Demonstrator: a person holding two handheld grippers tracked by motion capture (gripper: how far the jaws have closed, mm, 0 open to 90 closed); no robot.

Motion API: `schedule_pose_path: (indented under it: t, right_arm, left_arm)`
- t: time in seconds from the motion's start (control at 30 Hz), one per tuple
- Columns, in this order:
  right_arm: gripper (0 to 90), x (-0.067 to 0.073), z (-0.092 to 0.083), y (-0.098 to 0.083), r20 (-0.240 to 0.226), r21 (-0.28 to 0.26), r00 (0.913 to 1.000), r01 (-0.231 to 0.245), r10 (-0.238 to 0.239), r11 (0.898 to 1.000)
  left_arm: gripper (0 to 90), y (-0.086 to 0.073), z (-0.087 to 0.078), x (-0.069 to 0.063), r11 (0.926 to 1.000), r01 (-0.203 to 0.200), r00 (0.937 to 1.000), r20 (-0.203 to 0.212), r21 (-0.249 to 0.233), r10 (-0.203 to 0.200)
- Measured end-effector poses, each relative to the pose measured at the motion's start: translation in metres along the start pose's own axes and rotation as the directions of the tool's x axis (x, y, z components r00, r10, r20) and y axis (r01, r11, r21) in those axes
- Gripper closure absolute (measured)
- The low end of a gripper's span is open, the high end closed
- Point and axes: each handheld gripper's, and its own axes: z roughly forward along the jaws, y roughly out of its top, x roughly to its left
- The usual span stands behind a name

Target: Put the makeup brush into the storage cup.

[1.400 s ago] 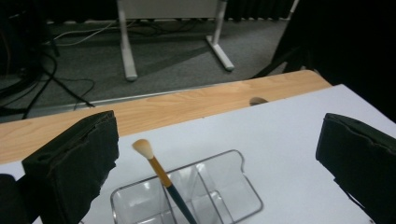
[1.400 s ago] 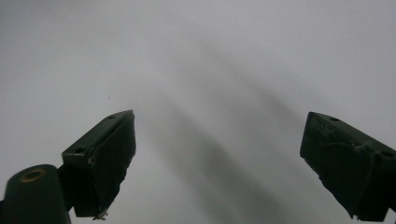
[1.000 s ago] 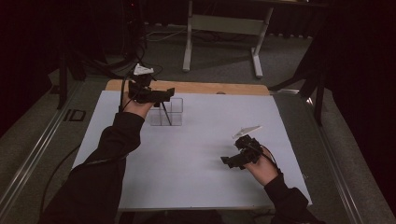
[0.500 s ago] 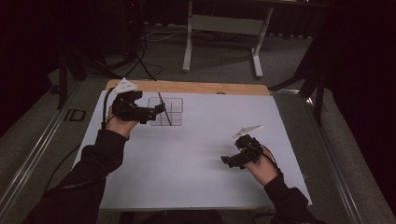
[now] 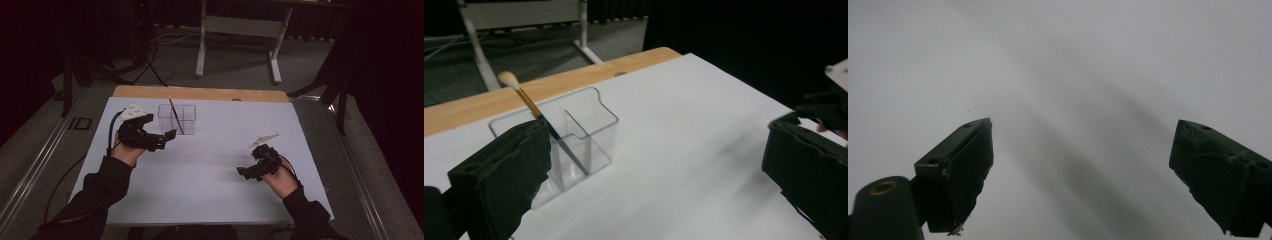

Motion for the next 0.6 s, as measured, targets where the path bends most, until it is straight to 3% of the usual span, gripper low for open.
schedule_pose_path:
  t: [0.13,0.27,0.6]
  right_arm:
    - [10.4,-0.001,0.0,0.0,0.002,-0.001,1.0,0.001,-0.001,1.0]
    - [10.4,0.0,0.0,0.0,0.003,0.001,1.0,0.0,0.0,1.0]
    - [10.4,0.0,0.001,0.0,0.001,0.004,1.0,0.004,-0.004,1.0]
  left_arm:
    - [0.0,-0.01,0.001,-0.004,0.9999,-0.001,1.0,-0.002,0.016,0.001]
    - [0.0,-0.021,0.001,-0.003,0.9997,0.01,0.9998,0.018,0.024,-0.011]
    - [0.0,-0.05,0.001,0.003,0.9981,0.016,0.9998,0.013,0.06,-0.016]
